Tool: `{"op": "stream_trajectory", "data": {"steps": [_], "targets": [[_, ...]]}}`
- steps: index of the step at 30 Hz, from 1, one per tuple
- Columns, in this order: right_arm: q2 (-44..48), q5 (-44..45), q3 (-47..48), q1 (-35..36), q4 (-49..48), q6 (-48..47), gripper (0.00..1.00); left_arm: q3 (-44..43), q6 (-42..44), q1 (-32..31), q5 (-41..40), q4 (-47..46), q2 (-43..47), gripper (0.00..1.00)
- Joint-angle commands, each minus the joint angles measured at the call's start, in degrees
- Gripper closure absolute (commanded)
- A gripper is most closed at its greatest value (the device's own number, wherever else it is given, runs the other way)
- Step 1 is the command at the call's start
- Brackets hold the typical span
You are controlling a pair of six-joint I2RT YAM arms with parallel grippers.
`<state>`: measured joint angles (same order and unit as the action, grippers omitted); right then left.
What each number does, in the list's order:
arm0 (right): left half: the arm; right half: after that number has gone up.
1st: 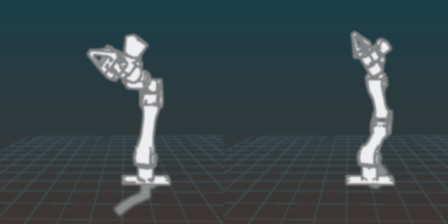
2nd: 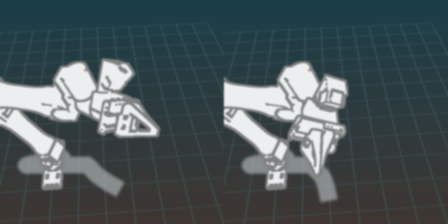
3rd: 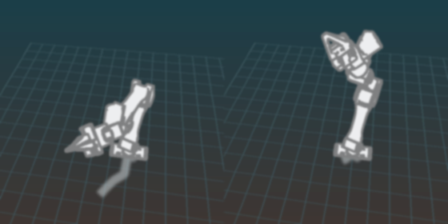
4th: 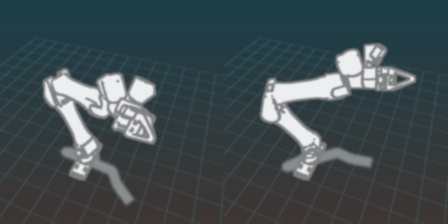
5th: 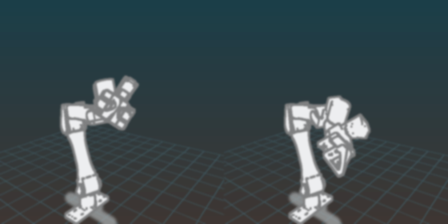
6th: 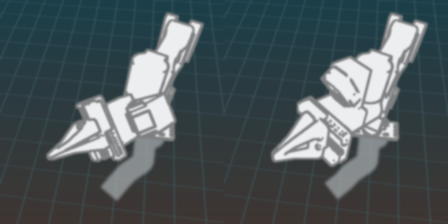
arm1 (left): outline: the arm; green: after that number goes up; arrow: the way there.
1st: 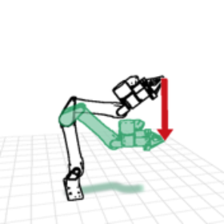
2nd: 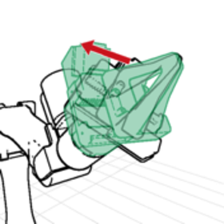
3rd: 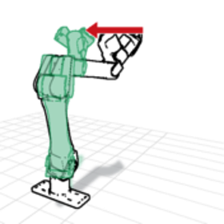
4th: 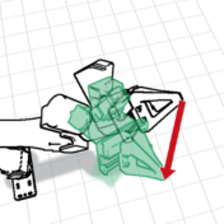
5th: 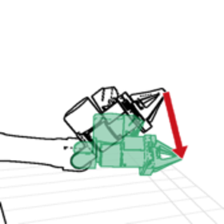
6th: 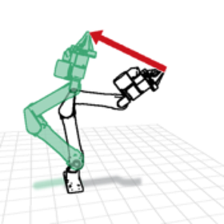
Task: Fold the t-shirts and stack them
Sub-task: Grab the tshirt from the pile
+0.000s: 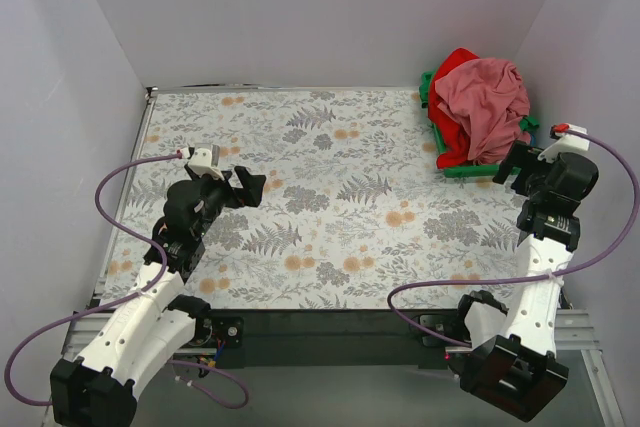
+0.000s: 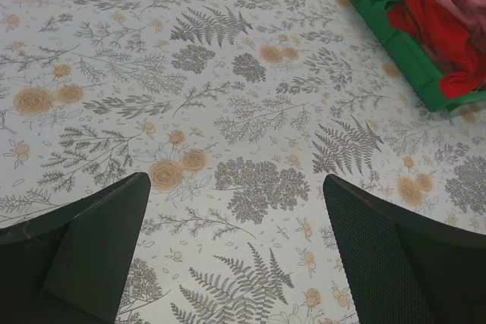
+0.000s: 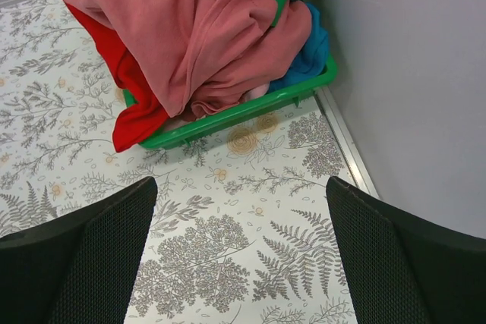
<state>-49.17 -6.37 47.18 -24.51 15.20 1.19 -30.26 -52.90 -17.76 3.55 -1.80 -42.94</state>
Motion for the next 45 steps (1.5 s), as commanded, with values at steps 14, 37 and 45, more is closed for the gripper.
{"op": "stream_trajectory", "data": {"steps": [14,37,45], "targets": [[-8.7,-37.8,11.9,7.3,8.8,-34.9,0.02,-1.5,1.0,-0.1,1.9,-0.8,-0.6,0.02],[-43.6,10.6,33.7,20.8,-3.0,-20.5,0.29,-1.4,1.2,-0.1,2.5,-1.1,-1.0,0.02],[-48.0,13.1,37.4,22.1,-2.4,-21.6,0.91,-1.4,1.2,-0.1,2.5,-1.2,-1.3,0.02]]}}
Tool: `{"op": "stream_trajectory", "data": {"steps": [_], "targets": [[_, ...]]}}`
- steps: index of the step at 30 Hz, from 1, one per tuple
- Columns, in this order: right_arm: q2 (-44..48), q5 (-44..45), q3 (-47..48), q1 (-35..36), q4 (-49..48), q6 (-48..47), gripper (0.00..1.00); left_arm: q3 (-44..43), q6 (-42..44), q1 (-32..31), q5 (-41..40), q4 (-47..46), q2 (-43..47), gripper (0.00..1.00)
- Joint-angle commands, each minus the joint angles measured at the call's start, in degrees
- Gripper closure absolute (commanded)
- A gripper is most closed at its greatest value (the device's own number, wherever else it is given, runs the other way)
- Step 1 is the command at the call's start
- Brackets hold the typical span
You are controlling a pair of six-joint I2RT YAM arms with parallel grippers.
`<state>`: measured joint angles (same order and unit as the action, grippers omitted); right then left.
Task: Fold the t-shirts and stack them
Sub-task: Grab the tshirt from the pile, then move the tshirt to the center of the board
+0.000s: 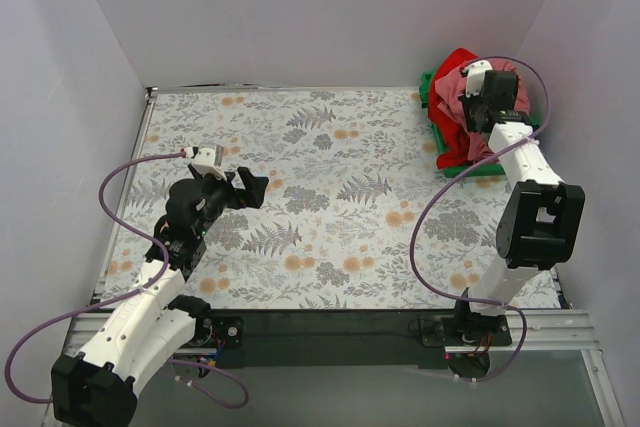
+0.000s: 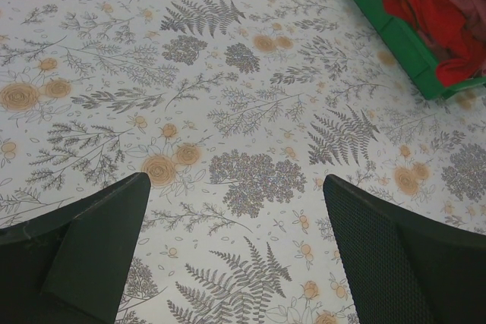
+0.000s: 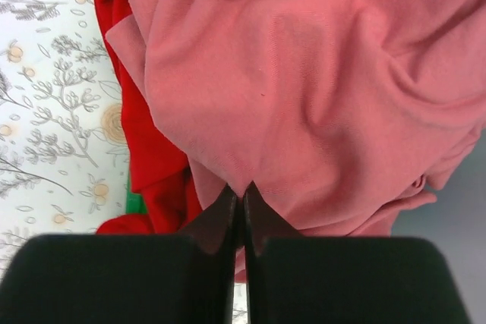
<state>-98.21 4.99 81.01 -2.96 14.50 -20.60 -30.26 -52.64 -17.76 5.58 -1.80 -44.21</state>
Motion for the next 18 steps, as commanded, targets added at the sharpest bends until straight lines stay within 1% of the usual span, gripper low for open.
{"op": "stream_trajectory", "data": {"steps": [1,3,5,6,7,8,9,10,11,12,14,16,17,18], "targets": [[1.5,0.7,3.7,0.9,-1.2,0.2,0.98,-1.5,1.0,-0.1,0.5,-1.1,0.1,0.02],[4.2,-0.6,4.1,1.6,-0.1,0.1,0.99,-1.4,1.0,-0.1,0.4,-1.1,-0.1,0.02],[6.2,-3.9,6.3,2.4,1.1,-0.4,0.99,-1.4,1.0,-0.1,0.6,-1.2,-0.3,0.02],[7.9,-5.2,7.8,2.6,3.4,-0.6,0.99,-1.5,1.0,-0.1,0.6,-1.2,-0.3,0.02],[8.6,-10.1,11.7,2.9,5.0,-1.8,0.99,-1.4,1.0,-0.1,0.6,-1.2,-0.4,0.02],[9.1,-13.1,14.5,2.9,7.5,-3.2,0.99,-1.5,1.0,-0.1,0.5,-1.2,-0.4,0.02],[9.3,-16.6,17.0,2.9,13.3,-6.1,0.99,-1.4,1.0,-0.1,0.5,-1.1,-0.4,0.03],[9.5,-24.3,18.8,2.9,16.1,-9.1,0.99,-1.5,1.0,-0.1,0.4,-1.1,-0.4,0.03],[10.0,-27.6,21.1,2.9,18.2,-15.4,0.99,-1.4,1.0,-0.1,0.4,-1.1,-0.4,0.03],[10.8,-29.8,21.6,2.9,19.5,-17.3,0.99,-1.4,1.1,-0.1,0.2,-1.0,-0.3,0.03],[11.6,-31.6,23.6,4.4,20.1,-21.6,0.99,-1.2,1.1,-0.1,-0.1,-1.0,-0.2,0.03],[11.1,-32.1,27.3,4.6,21.0,-23.6,0.99,-1.3,1.2,-0.1,-0.4,-1.0,-0.3,0.03],[10.2,-32.6,32.7,4.8,21.4,-24.1,0.99,-1.3,1.3,0.0,-0.5,-1.0,-0.3,0.04],[9.8,-33.2,35.4,5.0,21.5,-24.2,0.99,-1.3,1.5,-0.1,-0.7,-1.0,-0.4,0.04]]}}
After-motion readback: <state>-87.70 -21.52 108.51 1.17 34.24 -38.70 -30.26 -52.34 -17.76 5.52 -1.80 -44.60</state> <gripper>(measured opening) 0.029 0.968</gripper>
